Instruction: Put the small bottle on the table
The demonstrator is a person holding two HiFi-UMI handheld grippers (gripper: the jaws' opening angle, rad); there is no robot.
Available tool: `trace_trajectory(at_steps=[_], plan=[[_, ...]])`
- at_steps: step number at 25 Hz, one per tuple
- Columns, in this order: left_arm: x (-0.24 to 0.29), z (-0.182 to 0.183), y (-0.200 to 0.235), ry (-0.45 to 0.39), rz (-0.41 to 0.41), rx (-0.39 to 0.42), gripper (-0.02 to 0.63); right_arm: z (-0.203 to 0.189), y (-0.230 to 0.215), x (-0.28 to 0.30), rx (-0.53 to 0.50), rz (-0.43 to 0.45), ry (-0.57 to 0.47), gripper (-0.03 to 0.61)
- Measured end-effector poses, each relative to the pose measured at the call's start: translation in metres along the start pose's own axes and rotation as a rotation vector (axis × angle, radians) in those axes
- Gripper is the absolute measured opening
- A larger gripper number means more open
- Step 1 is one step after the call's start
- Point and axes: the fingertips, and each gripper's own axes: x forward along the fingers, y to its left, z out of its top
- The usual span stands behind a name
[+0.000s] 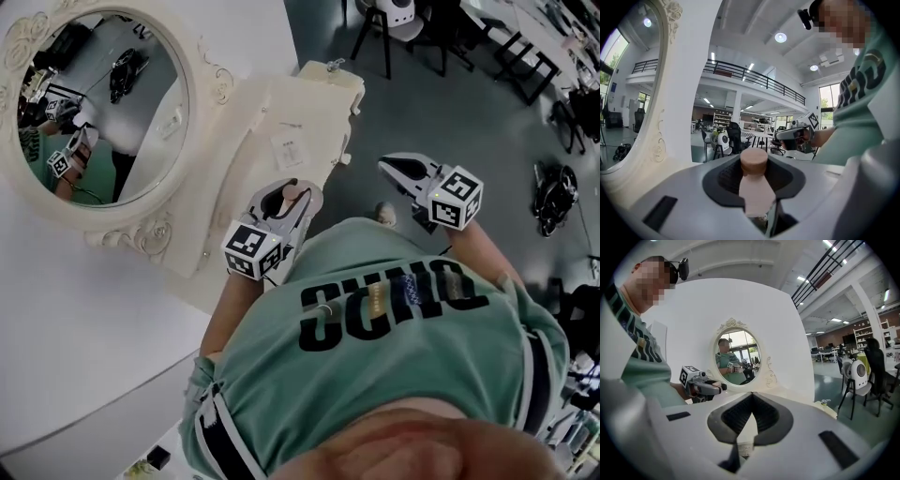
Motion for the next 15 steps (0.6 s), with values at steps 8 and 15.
trace_trajectory(at_steps=[8,15], plan=[[0.091,0.023,0.018,0.002,0.096,-0.014,0.133,0.020,-0.106,0.009,0.006,0.120,-0.015,-0.006],[0.214,0.062,0.046,-0.019,0.157,-0.030,0.133,0.055,-0.231,0.007,-0.010,0.205,0.001,-0.006]])
